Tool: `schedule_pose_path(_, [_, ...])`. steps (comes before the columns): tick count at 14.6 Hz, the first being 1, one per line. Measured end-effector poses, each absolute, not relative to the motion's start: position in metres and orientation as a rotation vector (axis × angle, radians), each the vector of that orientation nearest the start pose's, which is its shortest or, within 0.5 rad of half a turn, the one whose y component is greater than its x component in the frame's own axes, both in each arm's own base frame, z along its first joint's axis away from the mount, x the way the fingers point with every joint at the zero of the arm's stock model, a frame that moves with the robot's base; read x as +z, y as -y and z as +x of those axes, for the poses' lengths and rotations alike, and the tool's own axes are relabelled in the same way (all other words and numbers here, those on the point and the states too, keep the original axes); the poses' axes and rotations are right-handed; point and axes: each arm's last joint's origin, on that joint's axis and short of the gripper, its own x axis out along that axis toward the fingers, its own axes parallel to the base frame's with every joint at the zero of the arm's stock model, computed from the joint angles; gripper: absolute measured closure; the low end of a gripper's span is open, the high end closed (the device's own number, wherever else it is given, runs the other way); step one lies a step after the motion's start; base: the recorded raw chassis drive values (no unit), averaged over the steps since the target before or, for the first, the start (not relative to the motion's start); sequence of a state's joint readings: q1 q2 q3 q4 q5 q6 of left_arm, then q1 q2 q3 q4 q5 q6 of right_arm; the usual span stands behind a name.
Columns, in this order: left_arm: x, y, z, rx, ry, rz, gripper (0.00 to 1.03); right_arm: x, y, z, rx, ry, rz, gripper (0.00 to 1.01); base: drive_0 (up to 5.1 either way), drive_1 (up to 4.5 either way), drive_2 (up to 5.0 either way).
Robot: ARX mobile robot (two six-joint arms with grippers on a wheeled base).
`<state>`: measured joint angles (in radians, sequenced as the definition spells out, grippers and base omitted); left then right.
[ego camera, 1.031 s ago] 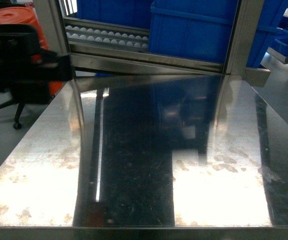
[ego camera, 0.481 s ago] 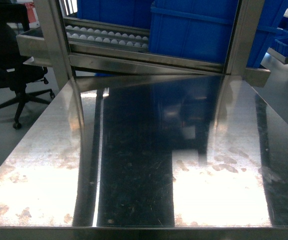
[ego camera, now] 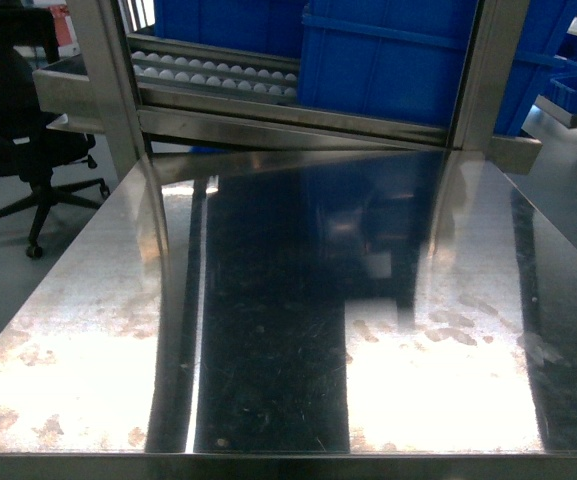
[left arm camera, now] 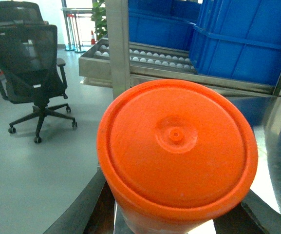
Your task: Pick capacitor and pack into box
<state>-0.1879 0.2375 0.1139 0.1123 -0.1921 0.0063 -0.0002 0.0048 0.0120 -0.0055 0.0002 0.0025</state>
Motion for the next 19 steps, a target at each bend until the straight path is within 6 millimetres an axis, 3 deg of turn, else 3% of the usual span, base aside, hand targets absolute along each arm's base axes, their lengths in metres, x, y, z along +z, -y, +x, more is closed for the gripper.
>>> schedule_pose_path(4, [0.182,-0.001,0.098,0.028,0.000,0.004,0.59,0.167,0.000,0.097,-0.001,0.003,0.002,0.03,0.0,0.00,0.0])
schedule_pose_path(11, [0.166,0.000,0.098,-0.002,-0.015,0.001,0.59,0.167,0.000,0.097,0.000,0.003,0.002,0.03,0.0,0.00,0.0])
schedule_pose_path(19, [0.167,0.000,0.097,-0.001,-0.002,0.001,0.59,0.167,0.000,0.097,0.000,0.002,0.002,0.03,0.0,0.00,0.0])
